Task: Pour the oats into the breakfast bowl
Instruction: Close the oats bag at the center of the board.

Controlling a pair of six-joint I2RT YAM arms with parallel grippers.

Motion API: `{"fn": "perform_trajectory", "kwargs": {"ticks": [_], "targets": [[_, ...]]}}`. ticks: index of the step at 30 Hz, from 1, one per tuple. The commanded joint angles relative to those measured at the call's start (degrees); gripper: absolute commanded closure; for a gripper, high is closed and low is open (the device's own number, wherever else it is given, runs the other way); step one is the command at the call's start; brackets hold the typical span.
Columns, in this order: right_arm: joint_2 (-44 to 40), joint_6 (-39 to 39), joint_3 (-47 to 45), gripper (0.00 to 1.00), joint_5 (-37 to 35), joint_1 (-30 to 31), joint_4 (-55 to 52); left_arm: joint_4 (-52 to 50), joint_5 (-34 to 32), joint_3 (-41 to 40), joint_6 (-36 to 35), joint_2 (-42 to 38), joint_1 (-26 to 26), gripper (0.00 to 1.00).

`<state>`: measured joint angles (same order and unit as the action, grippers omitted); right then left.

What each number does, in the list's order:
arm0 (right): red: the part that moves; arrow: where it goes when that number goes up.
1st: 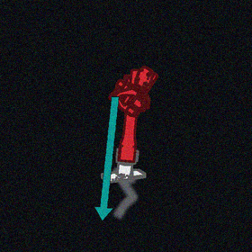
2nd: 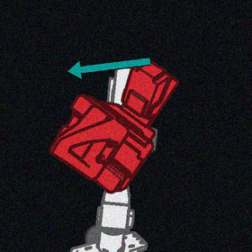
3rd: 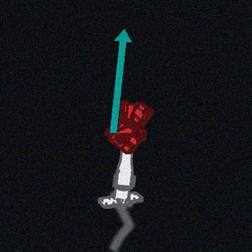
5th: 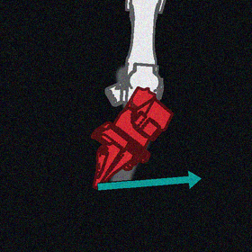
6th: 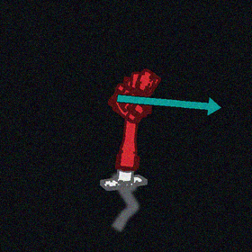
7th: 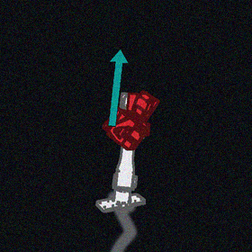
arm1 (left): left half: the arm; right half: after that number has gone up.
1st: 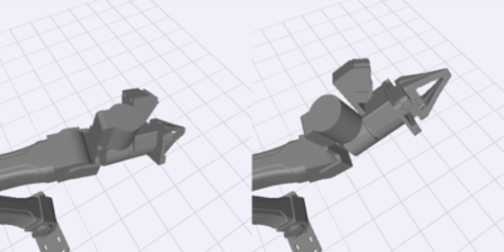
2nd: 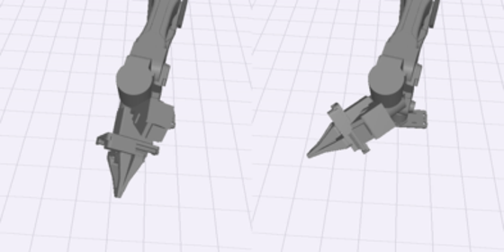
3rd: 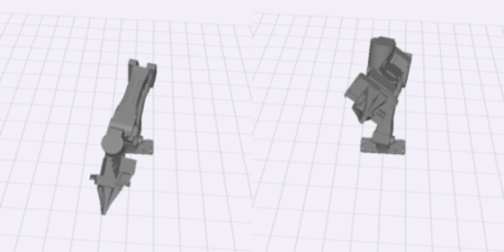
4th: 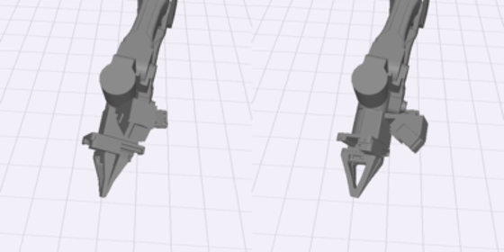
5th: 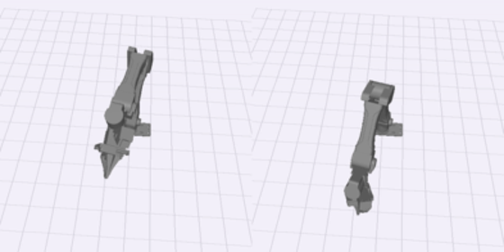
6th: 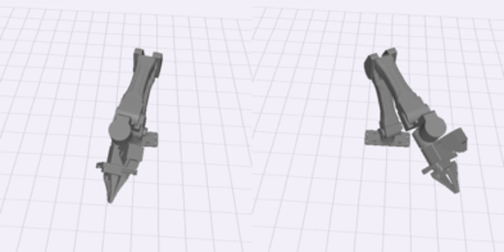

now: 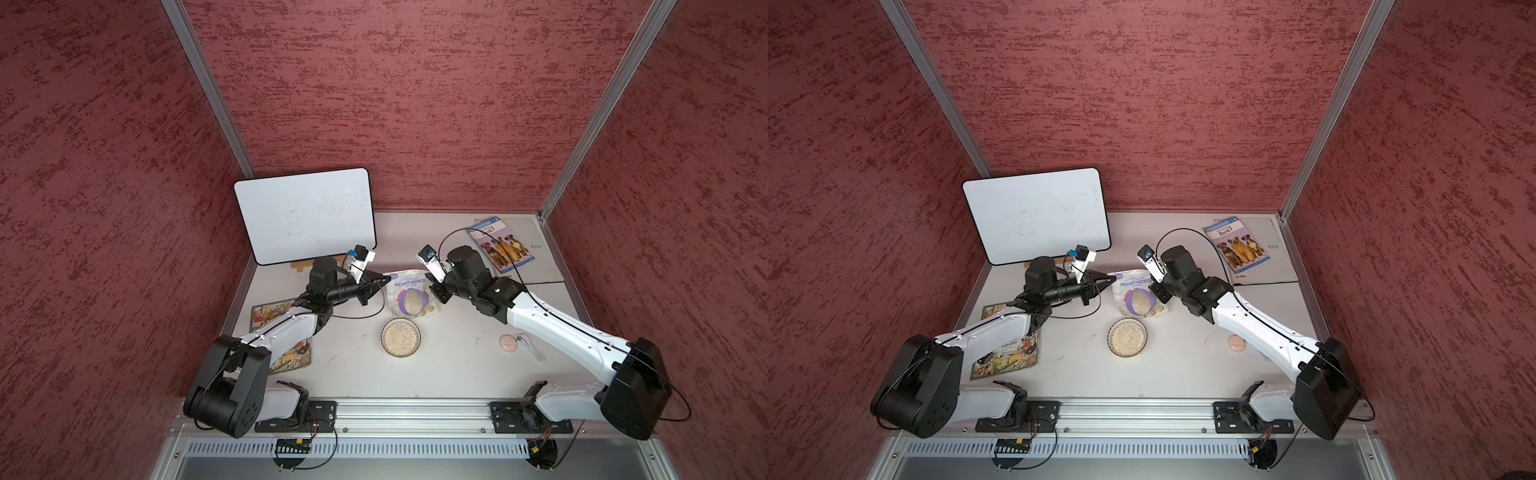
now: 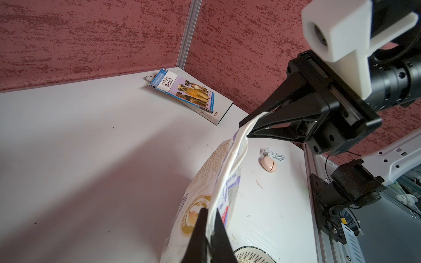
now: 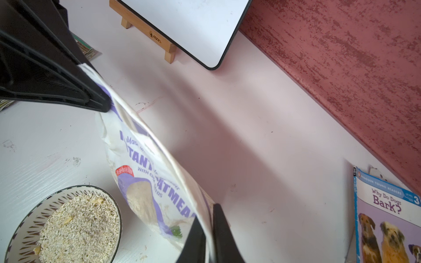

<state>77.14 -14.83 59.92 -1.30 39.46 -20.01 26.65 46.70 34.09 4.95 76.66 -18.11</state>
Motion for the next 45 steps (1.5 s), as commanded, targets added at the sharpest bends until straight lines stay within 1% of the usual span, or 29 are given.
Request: {"fn": "perform_trajectory", "kwargs": {"ticks": [1,6,10,14,18,21,25,30,32,37,45], "targets": [[-0.2,0.3,3.6,0.81,-1.8,-0.7,-4.3,-1.0,-2.5,1.0,-2.9,0.1,-0.8,1.0],[-0.3,-1.7,7.4,0.74,-2.4,-0.7,-11.5,-1.8,-2.7,2.3,-5.4,0.9,-1.7,1.0],[0.3,-5.2,13.2,0.7,-1.0,-0.7,-20.1,-1.7,-2.7,2.5,-6.6,0.8,-1.8,1.0],[3.0,-10.5,19.3,0.68,1.8,-0.8,-29.0,-1.2,-2.5,2.8,-7.1,1.1,-2.0,1.0],[6.8,-14.3,26.6,0.67,5.2,-1.5,-35.9,-1.1,-2.3,3.3,-7.7,1.5,-2.7,1.0],[10.4,-16.8,31.6,0.66,5.5,-1.7,-39.7,-1.0,-2.1,3.9,-8.1,2.3,-3.1,1.0],[13.3,-20.4,34.6,0.64,5.4,-3.0,-41.3,-1.4,-1.8,5.0,-8.8,3.4,-3.4,1.0],[15.9,-24.8,35.9,0.62,6.2,-4.9,-41.7,-1.6,-1.2,5.8,-9.3,4.1,-3.5,1.0],[16.8,-25.6,36.7,0.62,6.3,-5.9,-41.7,-1.6,-1.1,5.8,-9.4,4.3,-3.6,1.0],[18.4,-27.2,38.0,0.6,9.1,-7.7,-40.7,-1.7,-0.6,5.8,-9.4,4.2,-3.5,1.0],[23.2,-28.7,42.0,0.6,11.8,-7.9,-42.9,-1.9,-0.6,6.1,-9.7,4.6,-3.6,1.0]]}}
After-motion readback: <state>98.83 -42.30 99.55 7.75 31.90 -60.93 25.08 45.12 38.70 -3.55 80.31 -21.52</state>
